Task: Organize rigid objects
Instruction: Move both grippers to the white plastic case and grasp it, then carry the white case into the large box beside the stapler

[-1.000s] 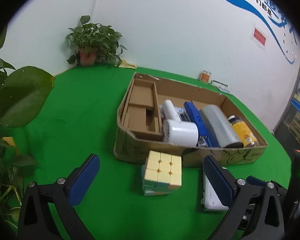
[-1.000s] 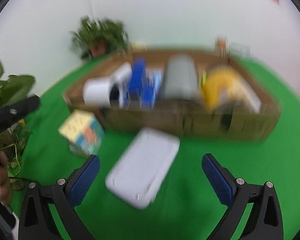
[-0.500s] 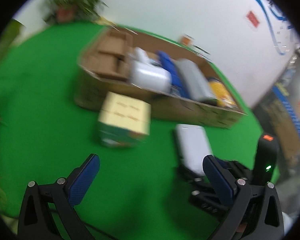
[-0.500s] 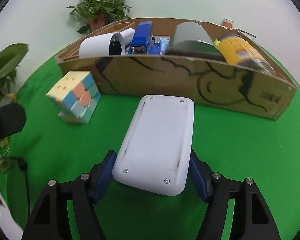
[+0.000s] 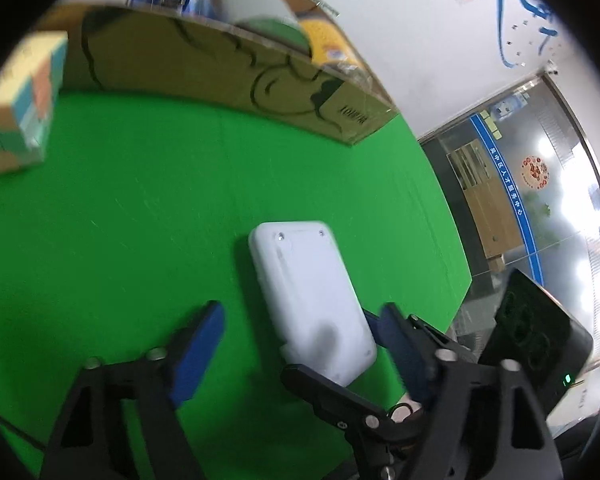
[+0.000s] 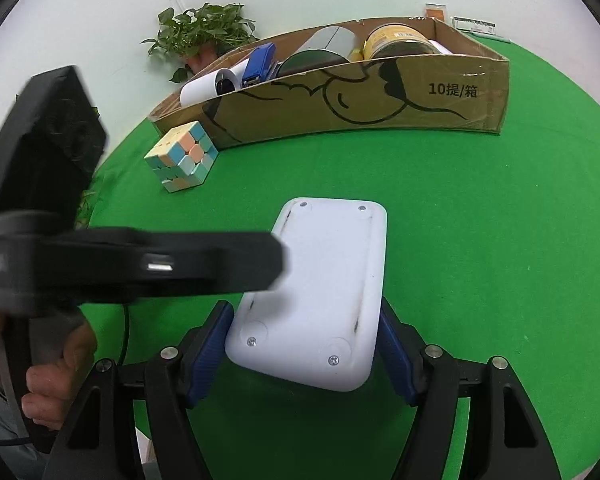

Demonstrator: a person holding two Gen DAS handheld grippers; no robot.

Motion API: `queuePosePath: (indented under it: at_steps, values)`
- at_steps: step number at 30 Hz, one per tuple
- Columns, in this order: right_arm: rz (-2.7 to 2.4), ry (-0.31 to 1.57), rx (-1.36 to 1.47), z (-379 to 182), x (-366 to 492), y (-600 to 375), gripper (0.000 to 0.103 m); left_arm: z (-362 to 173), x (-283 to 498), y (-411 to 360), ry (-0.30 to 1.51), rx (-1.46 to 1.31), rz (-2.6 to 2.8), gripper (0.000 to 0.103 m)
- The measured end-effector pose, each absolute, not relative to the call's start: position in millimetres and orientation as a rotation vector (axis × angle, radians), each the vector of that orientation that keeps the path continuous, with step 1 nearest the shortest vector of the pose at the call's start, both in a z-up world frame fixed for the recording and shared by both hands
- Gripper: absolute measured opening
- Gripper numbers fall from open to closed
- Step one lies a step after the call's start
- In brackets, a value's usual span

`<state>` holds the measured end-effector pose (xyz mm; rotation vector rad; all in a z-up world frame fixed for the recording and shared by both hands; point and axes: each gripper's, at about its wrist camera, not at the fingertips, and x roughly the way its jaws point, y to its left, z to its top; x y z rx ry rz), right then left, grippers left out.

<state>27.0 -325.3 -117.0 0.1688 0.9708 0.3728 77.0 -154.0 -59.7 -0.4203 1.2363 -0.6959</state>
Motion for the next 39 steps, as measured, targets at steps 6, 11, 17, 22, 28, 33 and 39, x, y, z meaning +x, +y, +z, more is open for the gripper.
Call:
queuePosePath:
  at_steps: [6,11,17,22,28,33,39]
  values:
    - [0.354,0.966,0.118,-116,41,-309,0.075,-64,79,-155,1.252,-0.42,-0.691,0.047]
    - [0.329,0.955,0.049,-117,44,-297,0.075,-71,74,-150,1.262,-0.445,-0.698,0.035]
    - [0.289,0.958,0.008,-117,49,-297,0.066,-71,74,-154,1.254,-0.43,-0.697,0.03]
    - [0.253,0.902,-0.09,-107,49,-282,0.065,-56,72,-151,1.194,-0.413,-0.69,0.03]
    - [0.291,0.829,-0.059,-78,54,-273,0.065,-17,71,-136,1.093,-0.373,-0.641,0.029]
    - [0.326,0.76,-0.039,-38,74,-259,0.064,26,87,-126,0.98,-0.343,-0.607,0.026]
    - [0.372,0.72,-0.036,1,126,-239,0.064,64,140,-114,0.945,-0.307,-0.579,0.024]
